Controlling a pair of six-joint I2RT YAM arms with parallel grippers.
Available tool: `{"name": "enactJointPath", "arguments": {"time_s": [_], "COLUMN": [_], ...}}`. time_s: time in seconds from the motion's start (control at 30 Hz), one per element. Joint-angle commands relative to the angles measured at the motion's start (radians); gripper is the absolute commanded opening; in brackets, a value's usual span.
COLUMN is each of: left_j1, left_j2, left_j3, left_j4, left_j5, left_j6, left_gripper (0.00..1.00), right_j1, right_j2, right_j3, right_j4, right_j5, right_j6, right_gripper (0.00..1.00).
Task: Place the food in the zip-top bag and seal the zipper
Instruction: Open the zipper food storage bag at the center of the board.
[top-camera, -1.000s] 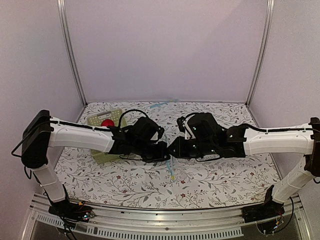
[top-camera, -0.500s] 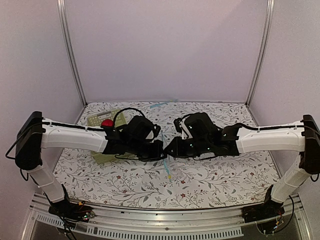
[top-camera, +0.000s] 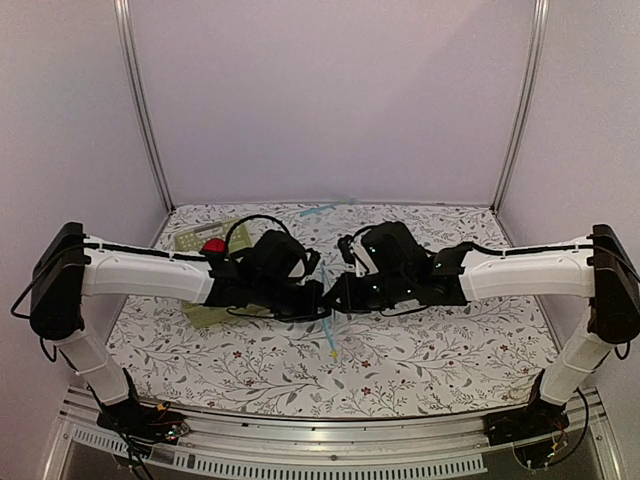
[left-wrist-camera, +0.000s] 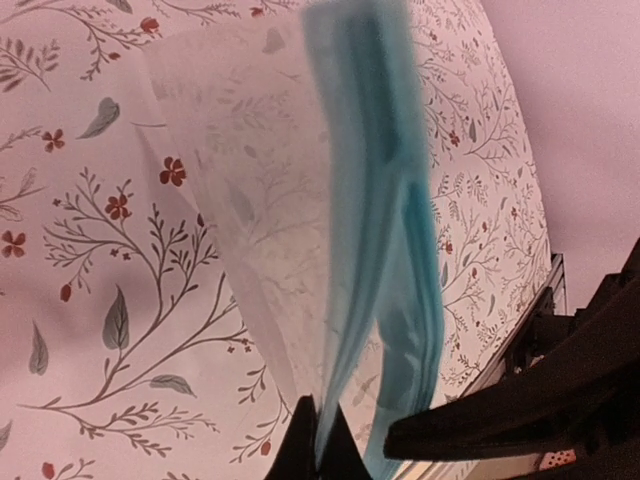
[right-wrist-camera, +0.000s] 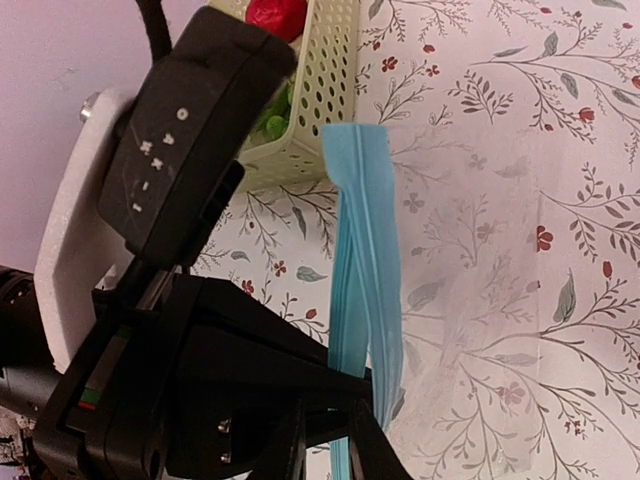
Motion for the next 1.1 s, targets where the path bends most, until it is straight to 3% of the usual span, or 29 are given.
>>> {"name": "enactJointPath", "arguments": {"time_s": [0.0,0.27,0.5,0.8,1.07], "left_j1": [0.006,0.006,0.005,0.006,0.008], "left_j2": [-0.04,-0.042,-0.03,-0.048,-0.058], "left_j3": [-0.001,0.003,0.002,-0.01,-0.046], "left_j4": [0.032,0.045,0.105,0.109,0.321], "left_j5": [0.019,0.017,0.075,0.097,0.223], "left_j6": [0.008,0.008,0.02,0.027,-0.006], "left_gripper": [0.0,0.0,0.0,0.0,0.0], "right_j1": [-0.005,-0.006,-0.005,-0.064,-0.075], "right_j2": [0.045,0.07,0.104,0.032,0.084], "right_j3": [0.026,0.075,0.09,0.003,-0.001], "right_j4": [-0.088,-0.267,-0.124,0.025,0.038], "right_j5": [0.104,0.314,0.088,-0.048,-0.084], "right_j6": [-0.002,-0.002,-0.027,0.054,0.08], "right_gripper": [0.15,0.14,0.15,0.18,0.18]}}
